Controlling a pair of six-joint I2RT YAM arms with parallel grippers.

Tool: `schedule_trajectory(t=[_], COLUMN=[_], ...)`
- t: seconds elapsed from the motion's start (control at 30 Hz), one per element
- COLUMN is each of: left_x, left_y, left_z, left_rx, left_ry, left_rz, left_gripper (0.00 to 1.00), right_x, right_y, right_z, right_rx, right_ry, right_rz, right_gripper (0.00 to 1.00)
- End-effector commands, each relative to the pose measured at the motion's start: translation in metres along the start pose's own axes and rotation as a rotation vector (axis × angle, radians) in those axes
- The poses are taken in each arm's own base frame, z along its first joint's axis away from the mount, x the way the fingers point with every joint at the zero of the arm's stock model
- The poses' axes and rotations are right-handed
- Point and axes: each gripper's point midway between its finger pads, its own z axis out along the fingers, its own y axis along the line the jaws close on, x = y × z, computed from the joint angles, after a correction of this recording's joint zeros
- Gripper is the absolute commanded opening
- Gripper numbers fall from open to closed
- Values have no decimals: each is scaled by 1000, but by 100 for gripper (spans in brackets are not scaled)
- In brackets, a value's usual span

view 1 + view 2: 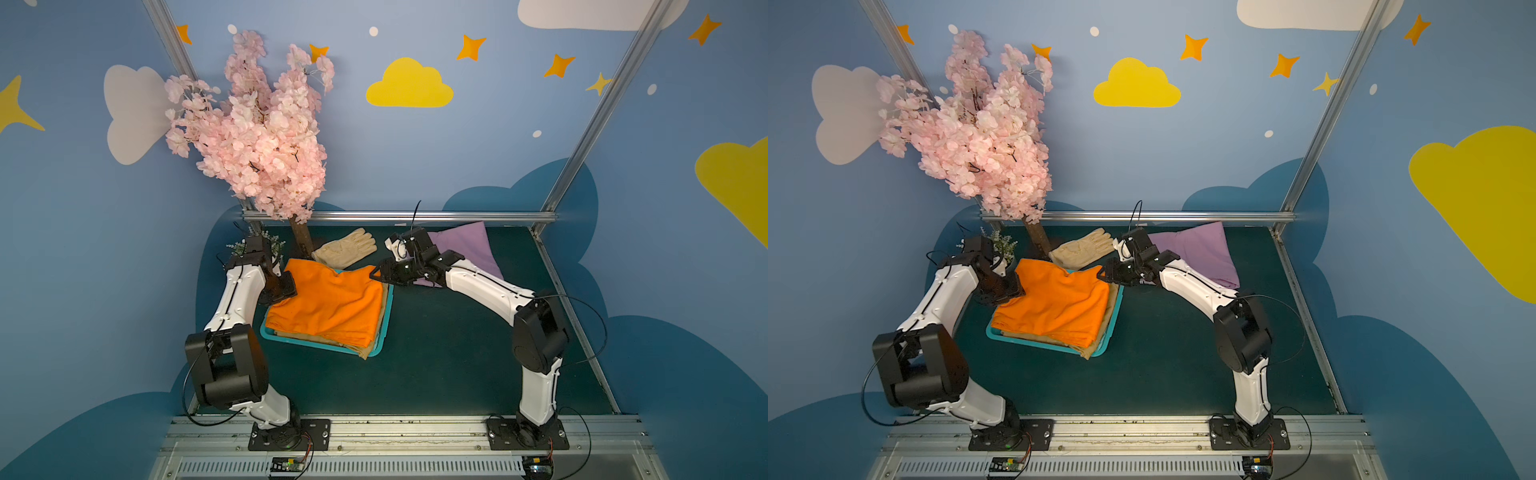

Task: Put the folded long pants in the basket
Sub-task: Place the long pant in the basket.

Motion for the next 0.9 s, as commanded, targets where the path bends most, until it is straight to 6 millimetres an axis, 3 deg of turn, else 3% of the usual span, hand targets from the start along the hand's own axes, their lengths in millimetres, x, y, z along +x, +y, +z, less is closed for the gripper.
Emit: schedule_trajectory(t=[0.0,0.17,0.27,0.4,0.47,0.6,0.67,0.87], left_x=[18,19,20,22,22,25,27,29], left_y=[4,5,8,9,9,9,10,12], left_z=[0,-2,-1,-2,-3,-5,-5,-4], left_rx=[-4,-9,-19,-18,-19,-16,-22,-30], left_ry=[51,28,23,12,5,2,1,5], left_rz=[-22,-21,-19,-21,-21,-22,-22,-22], left_gripper=[52,52,52,52,52,52,52,53], right_x=[-17,-19,-20,-15,-6,35,56,110], right_y=[4,-4,-5,8,10,26,23,50], right_z=[-25,-36,-54,-84,-91,-74,-61,-28], right_rx=[64,101,154,123,87,-56,-50,-127], right_ry=[-111,-142,-165,-222,-222,-97,-34,81], right_rz=[-186,-204,-245,-254,-168,4,91,128], right_gripper=[60,67,69,81,82,80,79,76])
